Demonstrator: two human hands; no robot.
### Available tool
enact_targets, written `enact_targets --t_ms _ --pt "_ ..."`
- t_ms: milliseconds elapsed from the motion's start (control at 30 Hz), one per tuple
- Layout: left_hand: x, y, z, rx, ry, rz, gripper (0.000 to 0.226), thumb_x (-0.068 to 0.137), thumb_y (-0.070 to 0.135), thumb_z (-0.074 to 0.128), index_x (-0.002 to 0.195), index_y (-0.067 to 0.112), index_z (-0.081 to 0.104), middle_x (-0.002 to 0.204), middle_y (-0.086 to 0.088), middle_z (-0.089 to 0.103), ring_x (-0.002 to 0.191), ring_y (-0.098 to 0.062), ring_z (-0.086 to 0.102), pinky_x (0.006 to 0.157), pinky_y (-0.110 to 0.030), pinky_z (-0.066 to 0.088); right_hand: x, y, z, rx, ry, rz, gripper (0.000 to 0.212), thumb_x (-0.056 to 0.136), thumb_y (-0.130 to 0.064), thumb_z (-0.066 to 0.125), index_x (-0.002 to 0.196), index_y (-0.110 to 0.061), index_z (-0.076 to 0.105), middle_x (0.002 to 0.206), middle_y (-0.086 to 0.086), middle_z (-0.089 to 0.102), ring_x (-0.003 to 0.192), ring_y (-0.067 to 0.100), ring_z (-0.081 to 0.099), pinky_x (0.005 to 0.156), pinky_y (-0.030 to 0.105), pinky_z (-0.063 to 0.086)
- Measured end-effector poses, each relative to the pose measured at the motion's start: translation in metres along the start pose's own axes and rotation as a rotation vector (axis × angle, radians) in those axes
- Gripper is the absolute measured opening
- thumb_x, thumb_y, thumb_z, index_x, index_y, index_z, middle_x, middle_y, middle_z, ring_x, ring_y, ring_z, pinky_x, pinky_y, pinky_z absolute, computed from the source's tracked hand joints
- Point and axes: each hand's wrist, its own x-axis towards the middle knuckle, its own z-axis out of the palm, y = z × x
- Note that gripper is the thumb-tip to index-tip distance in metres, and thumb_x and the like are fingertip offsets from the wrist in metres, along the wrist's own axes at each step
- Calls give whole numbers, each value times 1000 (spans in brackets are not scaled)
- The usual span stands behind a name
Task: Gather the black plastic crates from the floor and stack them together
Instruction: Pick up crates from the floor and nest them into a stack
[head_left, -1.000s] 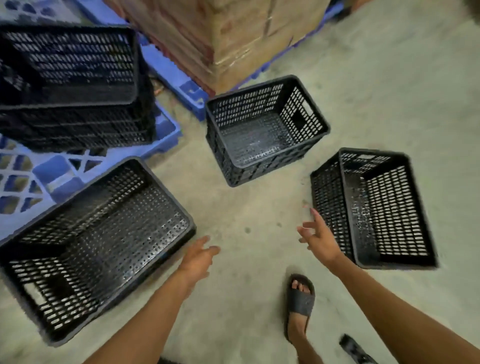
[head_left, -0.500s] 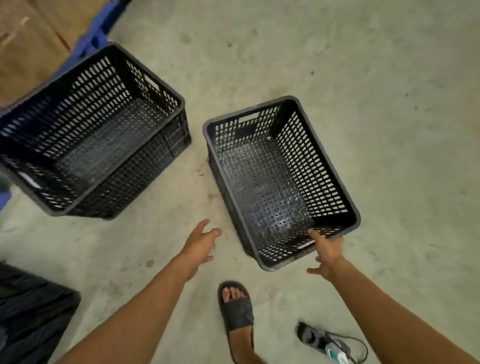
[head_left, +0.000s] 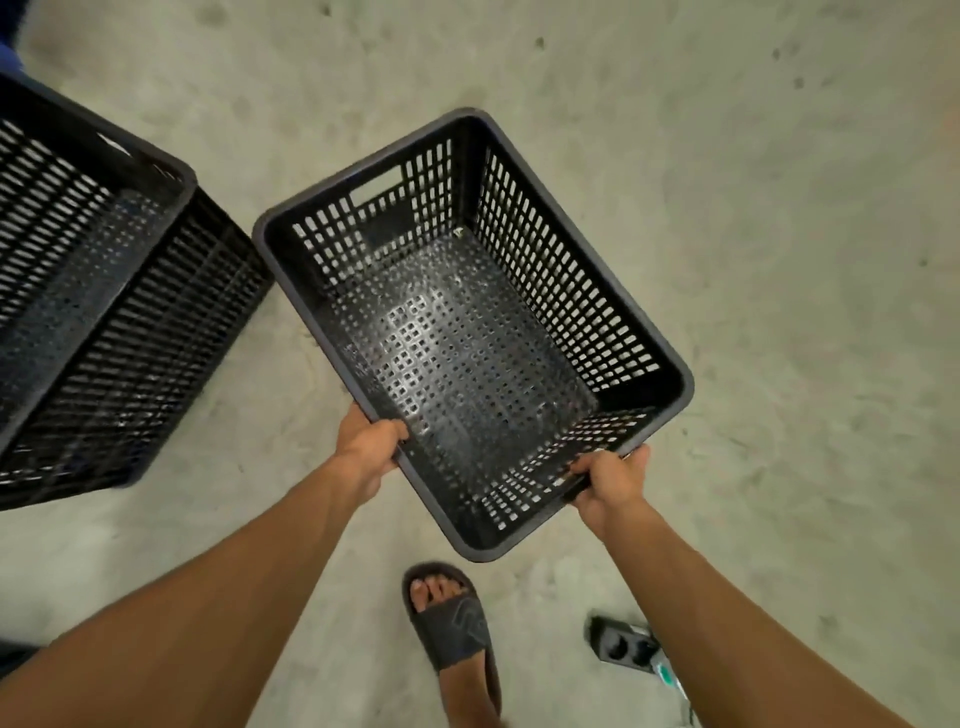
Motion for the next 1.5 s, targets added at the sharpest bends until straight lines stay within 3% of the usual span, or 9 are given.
enact_targets --t_ms 167,367,533,767,833,1000,1133,1333,1500 --pt "-80 8 -13 -48 -61 1 57 81 -17 53 129 15 51 110 -4 67 99 -23 65 87 -41 55 -74 -28 -20 121 103 -128 75 77 21 36 138 -23 41 90 4 57 72 17 56 44 23 51" --pt "-187 25 -56 167 -47 127 47 74 15 74 118 22 60 122 -4 68 108 -23 66 89 -41 56 -175 -63 -60 42 -87 -248 69 75 18 41 127 -26 48 105 10 64 86 25 61 62 39 56" --pt "-249 55 -120 281 189 287 38 64 45 69 97 26 65 94 -3 73 92 -28 67 87 -44 55 -250 -88 -63 -57 -229 -335 68 72 16 43 124 -27 50 92 5 67 69 19 58 52 36 53" --pt "-273 53 -240 -132 337 297 52 77 26 69 122 9 51 126 -18 59 105 -32 63 80 -50 60 -339 -91 1 -281 -429 -394 83 69 19 40 133 -34 45 95 8 65 78 22 56 66 41 51" --pt "-279 44 -285 -293 396 247 72 77 22 68 138 11 32 139 -20 49 118 -38 58 80 -54 59 -362 -77 24 -346 -509 -393 84 69 20 42 132 -36 45 101 10 67 82 24 60 65 42 54" --pt "-301 -3 -407 -565 543 187 59 77 21 67 123 19 32 117 -17 57 84 -36 68 59 -54 60 -410 -20 87 -535 -715 -384 80 67 18 44 124 -38 51 97 9 71 75 24 64 58 41 56" --pt "-329 -70 -484 -619 635 154 64 76 19 63 127 30 26 126 -13 56 99 -38 65 84 -58 56 -449 46 146 -724 -853 -372 77 69 15 45 127 -35 54 82 1 73 74 22 65 66 47 58" --pt "-368 -185 -558 -892 819 91 46 86 -1 57 117 18 28 103 -7 49 71 -19 62 54 -41 61 -506 169 219 -978 -1006 -344 72 74 11 49 104 -52 65 90 2 71 81 28 60 84 58 53" --pt "-371 -271 -587 -1102 779 -5 37 91 -1 51 126 1 42 118 -22 60 78 -30 68 72 -47 61 -533 266 261 -1081 -1112 -358 80 81 16 44 142 -36 47 104 0 72 73 16 68 68 36 60"
